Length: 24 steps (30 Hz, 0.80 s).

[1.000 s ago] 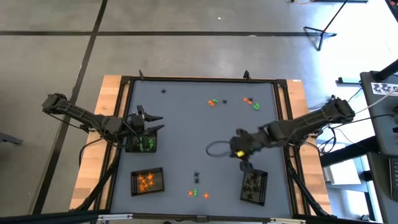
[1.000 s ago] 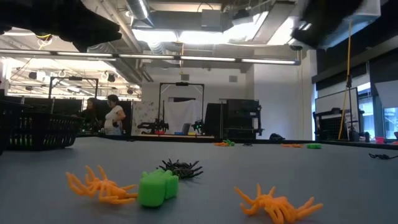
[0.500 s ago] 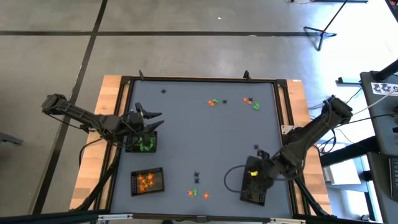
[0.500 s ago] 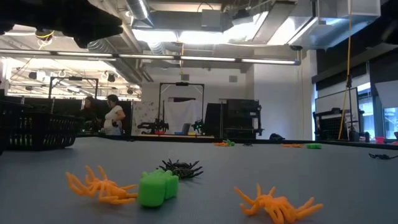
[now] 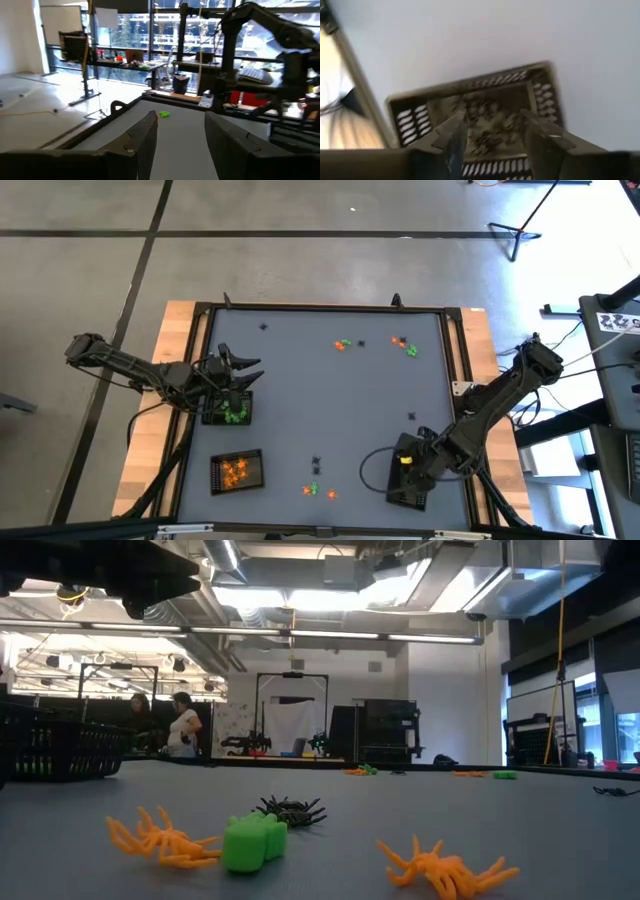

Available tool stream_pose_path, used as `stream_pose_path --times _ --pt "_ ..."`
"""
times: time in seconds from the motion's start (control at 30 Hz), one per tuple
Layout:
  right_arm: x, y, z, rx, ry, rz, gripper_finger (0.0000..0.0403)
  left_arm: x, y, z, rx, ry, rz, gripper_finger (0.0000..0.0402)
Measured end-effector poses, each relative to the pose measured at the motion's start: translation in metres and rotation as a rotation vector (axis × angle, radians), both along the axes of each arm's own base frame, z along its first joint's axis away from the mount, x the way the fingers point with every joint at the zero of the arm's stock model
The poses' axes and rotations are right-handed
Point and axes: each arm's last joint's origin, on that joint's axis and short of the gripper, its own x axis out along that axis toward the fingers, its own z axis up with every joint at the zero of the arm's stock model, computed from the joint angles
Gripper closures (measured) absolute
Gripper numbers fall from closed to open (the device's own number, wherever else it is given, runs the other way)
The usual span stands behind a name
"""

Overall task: Sort Halloween decoration
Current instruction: Put the black spider toy into the bottom right black bin

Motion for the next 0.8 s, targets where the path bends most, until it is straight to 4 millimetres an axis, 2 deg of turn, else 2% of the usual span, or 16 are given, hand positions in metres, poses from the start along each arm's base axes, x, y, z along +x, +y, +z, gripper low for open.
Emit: stream_pose_path --times 0.4,0.63,0.8 --pt "0.022 -0.046 0.001 -0.171 0.023 -0.190 0.0230 0.004 -0.003 -0.004 -0.029 0.015 -0.073 0.0247" --pt "0.022 -0.082 -0.002 -0.264 0.180 -0.382 0.0230 0.007 -0.004 -0.005 -0.029 0.014 -0.073 0.0247" --pt "0.021 -0.101 -0.020 -0.212 0.277 -0.403 0.0230 0.007 -0.004 -0.005 -0.029 0.016 -0.074 0.0247"
